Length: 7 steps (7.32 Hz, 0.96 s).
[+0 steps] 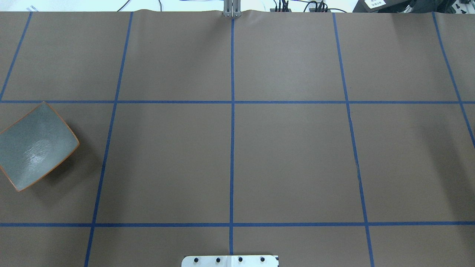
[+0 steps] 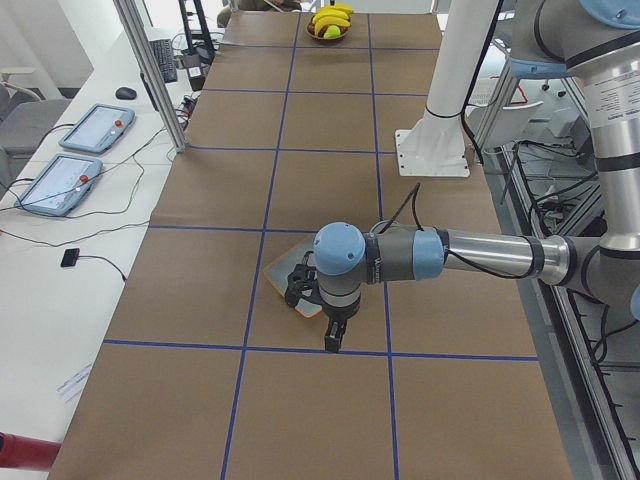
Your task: Transfer all bananas from basket to plate
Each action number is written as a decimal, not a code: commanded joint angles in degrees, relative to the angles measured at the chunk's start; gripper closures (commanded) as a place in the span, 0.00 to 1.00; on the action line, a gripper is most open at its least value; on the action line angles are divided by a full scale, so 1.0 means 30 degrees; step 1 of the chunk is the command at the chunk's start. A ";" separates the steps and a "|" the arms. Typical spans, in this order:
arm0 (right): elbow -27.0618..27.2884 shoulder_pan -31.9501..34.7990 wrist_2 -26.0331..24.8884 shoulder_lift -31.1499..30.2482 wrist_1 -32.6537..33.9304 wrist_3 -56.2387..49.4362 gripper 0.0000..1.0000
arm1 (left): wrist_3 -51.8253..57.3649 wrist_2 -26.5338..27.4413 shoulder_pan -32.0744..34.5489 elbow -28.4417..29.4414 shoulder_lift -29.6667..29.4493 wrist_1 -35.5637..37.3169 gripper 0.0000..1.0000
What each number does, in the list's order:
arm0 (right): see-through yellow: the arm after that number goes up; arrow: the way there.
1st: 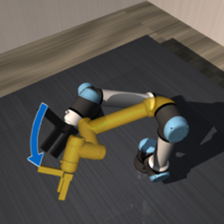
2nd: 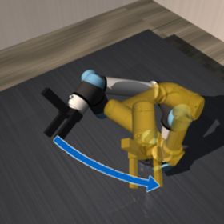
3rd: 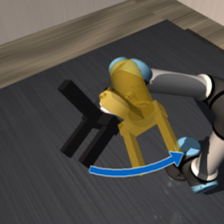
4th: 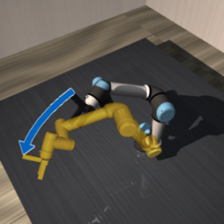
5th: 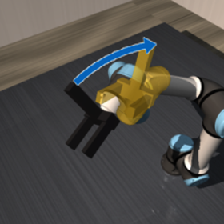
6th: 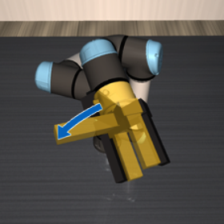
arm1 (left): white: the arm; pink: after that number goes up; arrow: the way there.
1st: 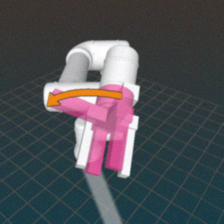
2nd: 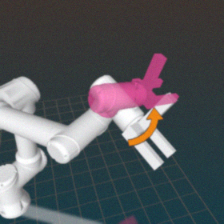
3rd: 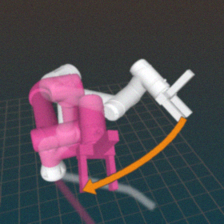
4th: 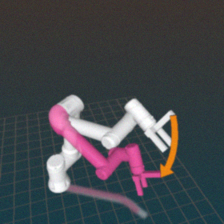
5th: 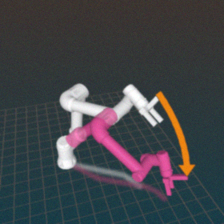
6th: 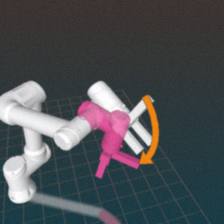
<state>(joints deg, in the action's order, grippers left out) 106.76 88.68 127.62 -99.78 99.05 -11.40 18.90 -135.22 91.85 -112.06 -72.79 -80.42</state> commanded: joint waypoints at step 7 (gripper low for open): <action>0.0922 -0.0029 -0.0058 0.1148 -0.3231 0.0138 0.00 | -0.0263 -0.0102 0.1024 -0.0410 -0.1165 -0.1224 0.00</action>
<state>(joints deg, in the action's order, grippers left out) 110.71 88.67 127.56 -97.69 95.24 -11.05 18.22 -135.45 94.01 -113.12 -75.33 -82.18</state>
